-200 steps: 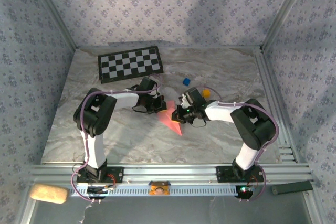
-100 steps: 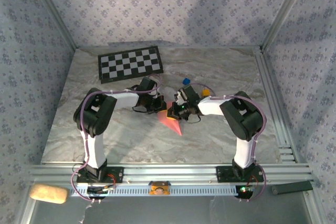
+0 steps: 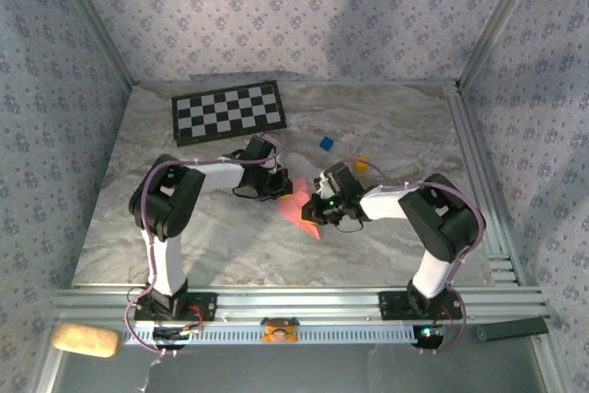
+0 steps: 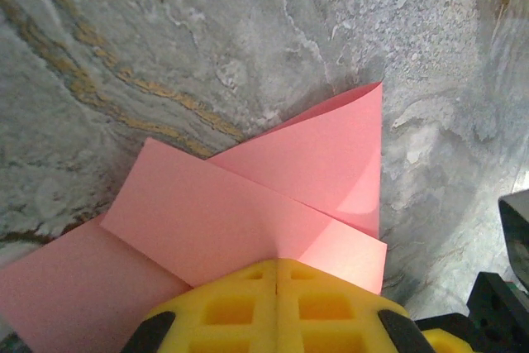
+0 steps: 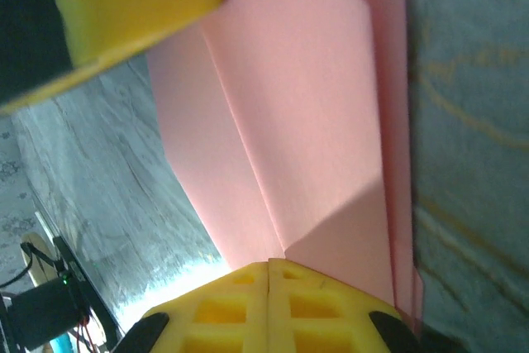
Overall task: Fold a paper plane with a square sheet of paper (pick it up from the middle)
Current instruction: Fourth fold the wing at the center of the table.
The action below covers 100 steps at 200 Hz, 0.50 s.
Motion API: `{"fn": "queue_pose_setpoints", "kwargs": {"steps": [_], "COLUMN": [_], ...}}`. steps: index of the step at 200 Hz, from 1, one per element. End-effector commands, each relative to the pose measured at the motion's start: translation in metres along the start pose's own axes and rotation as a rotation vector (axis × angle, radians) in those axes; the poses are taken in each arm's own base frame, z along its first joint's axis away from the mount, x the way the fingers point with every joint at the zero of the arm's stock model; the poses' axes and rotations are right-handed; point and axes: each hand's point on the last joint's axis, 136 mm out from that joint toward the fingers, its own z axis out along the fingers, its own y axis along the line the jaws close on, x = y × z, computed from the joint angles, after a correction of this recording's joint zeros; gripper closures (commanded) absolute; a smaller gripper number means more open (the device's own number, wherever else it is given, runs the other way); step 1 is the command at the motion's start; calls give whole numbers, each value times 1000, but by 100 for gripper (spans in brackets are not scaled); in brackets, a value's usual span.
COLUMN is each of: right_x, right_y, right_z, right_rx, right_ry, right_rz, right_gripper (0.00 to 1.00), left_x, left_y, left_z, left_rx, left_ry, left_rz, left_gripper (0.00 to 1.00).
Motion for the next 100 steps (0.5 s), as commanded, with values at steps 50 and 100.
{"fn": "queue_pose_setpoints", "kwargs": {"steps": [50,100], "right_x": [65,80], "right_y": [-42,-50], "right_z": [-21,-31], "right_rx": [114,135], "right_ry": [114,138], "right_rz": [72,69], "right_gripper": [92,92], "left_x": [8,8], "left_y": [44,43], "left_z": [7,7], "left_rx": [-147,-145], "left_ry": [2,3], "left_rz": [-56,-58], "left_gripper": [100,100]}}
